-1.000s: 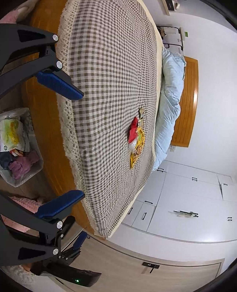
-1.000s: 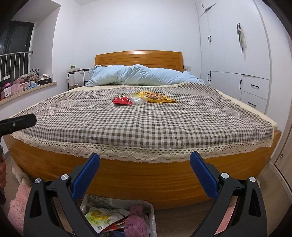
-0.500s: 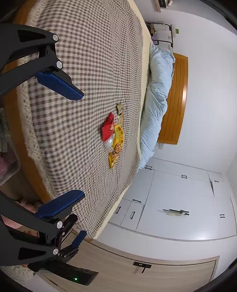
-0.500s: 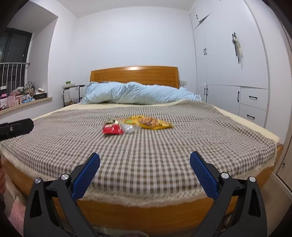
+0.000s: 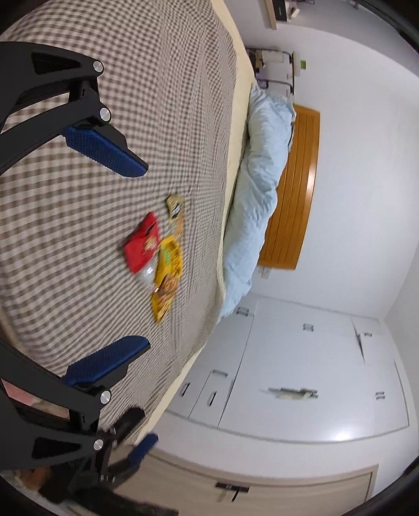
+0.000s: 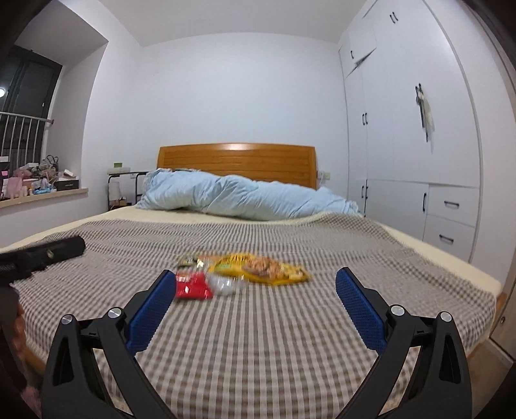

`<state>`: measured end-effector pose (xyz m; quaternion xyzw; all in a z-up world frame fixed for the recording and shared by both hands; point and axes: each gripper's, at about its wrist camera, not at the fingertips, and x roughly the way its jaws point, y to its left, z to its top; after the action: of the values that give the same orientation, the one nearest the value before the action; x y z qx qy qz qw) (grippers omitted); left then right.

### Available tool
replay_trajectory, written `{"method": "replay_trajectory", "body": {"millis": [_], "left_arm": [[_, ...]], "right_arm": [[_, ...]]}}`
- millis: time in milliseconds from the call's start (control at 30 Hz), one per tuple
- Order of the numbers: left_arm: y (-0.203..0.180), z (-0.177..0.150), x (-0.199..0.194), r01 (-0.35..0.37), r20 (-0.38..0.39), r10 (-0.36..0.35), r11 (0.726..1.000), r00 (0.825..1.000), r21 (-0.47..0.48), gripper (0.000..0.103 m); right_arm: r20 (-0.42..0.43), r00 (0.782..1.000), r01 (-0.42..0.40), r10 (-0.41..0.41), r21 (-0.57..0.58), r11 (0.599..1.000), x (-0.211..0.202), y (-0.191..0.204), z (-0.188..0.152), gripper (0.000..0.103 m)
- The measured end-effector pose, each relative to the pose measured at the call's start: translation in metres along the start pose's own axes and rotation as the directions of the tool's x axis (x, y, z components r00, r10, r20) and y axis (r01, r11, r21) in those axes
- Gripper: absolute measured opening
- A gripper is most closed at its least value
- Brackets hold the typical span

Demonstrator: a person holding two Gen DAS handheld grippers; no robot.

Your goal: Collect trash

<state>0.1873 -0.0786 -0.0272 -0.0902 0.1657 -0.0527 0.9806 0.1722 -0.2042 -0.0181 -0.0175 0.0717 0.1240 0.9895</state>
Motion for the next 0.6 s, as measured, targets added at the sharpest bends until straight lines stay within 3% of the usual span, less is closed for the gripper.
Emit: {"method": "replay_trajectory", "body": {"millis": [233,400,600], "left_arm": [[0.016,0.026,0.039,-0.103,0.038,0.103,0.995,0.994,-0.003,0.095],[0.033,0.035,0.073,-0.249,0.072,0.249,0.969,0.966,-0.010,0.095],[0.049,0.026,0.098,-0.346,0.068,0.345,0.938,0.936,0.006,0.095]], "right_arm": [[0.029,0.999,0.020,-0.020,-0.007,1.000,0.035,0.008,0.023,0.095],[0.058,0.997,0.059,-0.060,0.016,0.998,0.062,0.010,0.028,0.095],[-0.094,0.990,0.111,-0.100,0.119,0.987,0.115,-0.001,-0.002,0.095]]}}
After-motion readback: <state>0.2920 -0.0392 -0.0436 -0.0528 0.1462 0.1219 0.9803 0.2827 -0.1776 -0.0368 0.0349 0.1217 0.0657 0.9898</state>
